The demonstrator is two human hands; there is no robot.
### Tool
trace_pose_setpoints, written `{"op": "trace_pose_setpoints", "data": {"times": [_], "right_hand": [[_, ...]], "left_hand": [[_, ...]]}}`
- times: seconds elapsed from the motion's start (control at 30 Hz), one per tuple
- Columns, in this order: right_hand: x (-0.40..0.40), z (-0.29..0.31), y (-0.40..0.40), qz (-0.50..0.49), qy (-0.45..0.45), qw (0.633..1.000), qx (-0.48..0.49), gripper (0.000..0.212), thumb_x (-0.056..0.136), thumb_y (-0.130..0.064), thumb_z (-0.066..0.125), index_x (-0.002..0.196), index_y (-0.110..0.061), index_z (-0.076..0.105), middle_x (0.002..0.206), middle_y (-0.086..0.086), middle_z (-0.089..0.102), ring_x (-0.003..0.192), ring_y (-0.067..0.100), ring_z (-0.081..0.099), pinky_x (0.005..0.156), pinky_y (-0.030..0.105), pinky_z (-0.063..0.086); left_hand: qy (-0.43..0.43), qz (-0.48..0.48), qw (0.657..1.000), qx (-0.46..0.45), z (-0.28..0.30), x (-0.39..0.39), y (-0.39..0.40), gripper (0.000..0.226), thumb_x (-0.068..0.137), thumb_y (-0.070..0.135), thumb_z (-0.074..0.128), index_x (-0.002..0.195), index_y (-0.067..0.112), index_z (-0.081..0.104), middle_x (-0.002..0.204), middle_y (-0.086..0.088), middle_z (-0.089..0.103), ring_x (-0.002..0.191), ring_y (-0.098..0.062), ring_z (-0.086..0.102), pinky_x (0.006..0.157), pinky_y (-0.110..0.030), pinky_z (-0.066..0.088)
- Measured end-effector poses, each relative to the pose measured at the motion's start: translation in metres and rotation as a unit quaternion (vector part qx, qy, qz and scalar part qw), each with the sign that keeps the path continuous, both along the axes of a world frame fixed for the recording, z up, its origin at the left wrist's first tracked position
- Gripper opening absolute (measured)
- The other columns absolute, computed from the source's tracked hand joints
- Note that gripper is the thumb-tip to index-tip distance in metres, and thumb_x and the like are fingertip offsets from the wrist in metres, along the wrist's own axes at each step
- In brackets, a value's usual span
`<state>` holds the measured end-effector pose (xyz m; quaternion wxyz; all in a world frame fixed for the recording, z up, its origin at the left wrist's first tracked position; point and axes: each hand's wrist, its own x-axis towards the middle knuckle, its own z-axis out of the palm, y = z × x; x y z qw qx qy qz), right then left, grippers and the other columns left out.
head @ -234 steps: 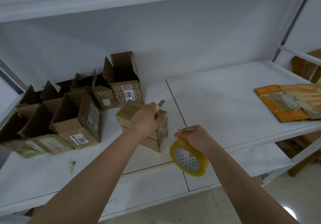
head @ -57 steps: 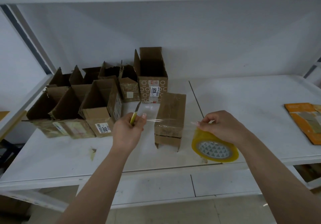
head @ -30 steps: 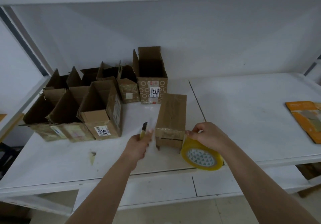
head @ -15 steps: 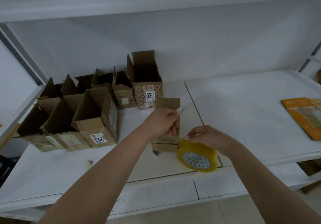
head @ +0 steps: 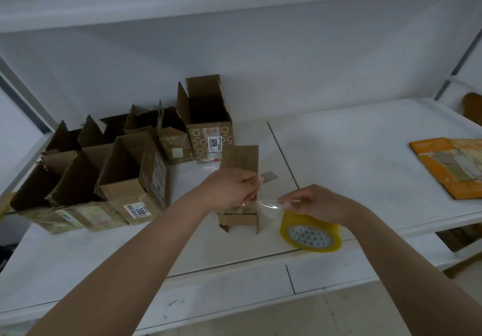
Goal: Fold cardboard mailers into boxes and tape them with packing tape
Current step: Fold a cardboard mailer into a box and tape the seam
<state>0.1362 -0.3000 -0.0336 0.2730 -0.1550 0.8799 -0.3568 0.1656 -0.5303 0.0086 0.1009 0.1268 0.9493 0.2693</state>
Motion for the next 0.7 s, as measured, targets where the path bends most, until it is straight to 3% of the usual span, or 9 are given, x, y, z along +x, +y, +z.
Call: {"op": "trace_pose_setpoints", "data": {"times": [0.1,0.27,0.43,0.6,0.7], "right_hand": [[0.007,0.004,0.003,-0.014,-0.008,1.000,-0.012,0.016,0.094,-0.047,0.055,0.100,-0.051,0.069,0.094,-0.030,0.062,0.088,-0.009,0.057,0.074,0.013,0.042],[0.018,0.013,-0.002,-0.056,0.023,0.998,-0.006,0.022,0.093,-0.046,0.056,0.103,-0.038,0.074,0.104,-0.006,0.070,0.094,0.011,0.064,0.092,0.033,0.050],[0.027,0.020,-0.008,-0.079,0.062,0.995,0.028,0.026,0.093,-0.047,0.056,0.098,-0.032,0.076,0.091,-0.003,0.072,0.085,0.014,0.066,0.090,0.040,0.052],[0.035,0.017,-0.011,-0.119,0.017,0.993,-0.010,0.022,0.091,-0.042,0.061,0.094,-0.028,0.077,0.086,0.000,0.072,0.083,0.020,0.069,0.090,0.046,0.053],[0.040,0.018,-0.011,-0.127,0.002,0.991,-0.037,0.018,0.090,-0.039,0.062,0.085,-0.029,0.076,0.076,0.002,0.073,0.072,0.021,0.072,0.081,0.045,0.057]], "left_hand": [[-0.055,-0.070,0.990,-0.109,0.016,0.003,0.008,0.043,0.101,0.040,0.038,0.063,0.024,0.054,0.078,-0.001,0.058,0.071,-0.012,0.053,0.071,-0.032,0.041],[-0.077,-0.061,0.965,-0.245,0.022,0.002,0.029,0.048,0.103,0.036,0.034,0.062,0.016,0.045,0.068,-0.002,0.044,0.060,-0.013,0.041,0.053,-0.029,0.027],[-0.066,-0.025,0.952,-0.299,0.021,0.002,0.045,0.046,0.103,0.037,0.033,0.065,0.015,0.045,0.071,-0.002,0.045,0.070,-0.017,0.046,0.053,-0.028,0.029],[-0.079,-0.001,0.957,-0.280,0.021,0.005,0.042,0.044,0.102,0.040,0.035,0.067,0.017,0.049,0.072,-0.001,0.047,0.065,-0.013,0.044,0.052,-0.027,0.029],[-0.043,0.002,0.947,-0.317,0.019,0.008,0.048,0.040,0.102,0.039,0.034,0.082,0.014,0.058,0.076,-0.001,0.049,0.071,-0.016,0.049,0.052,-0.027,0.030]]}}
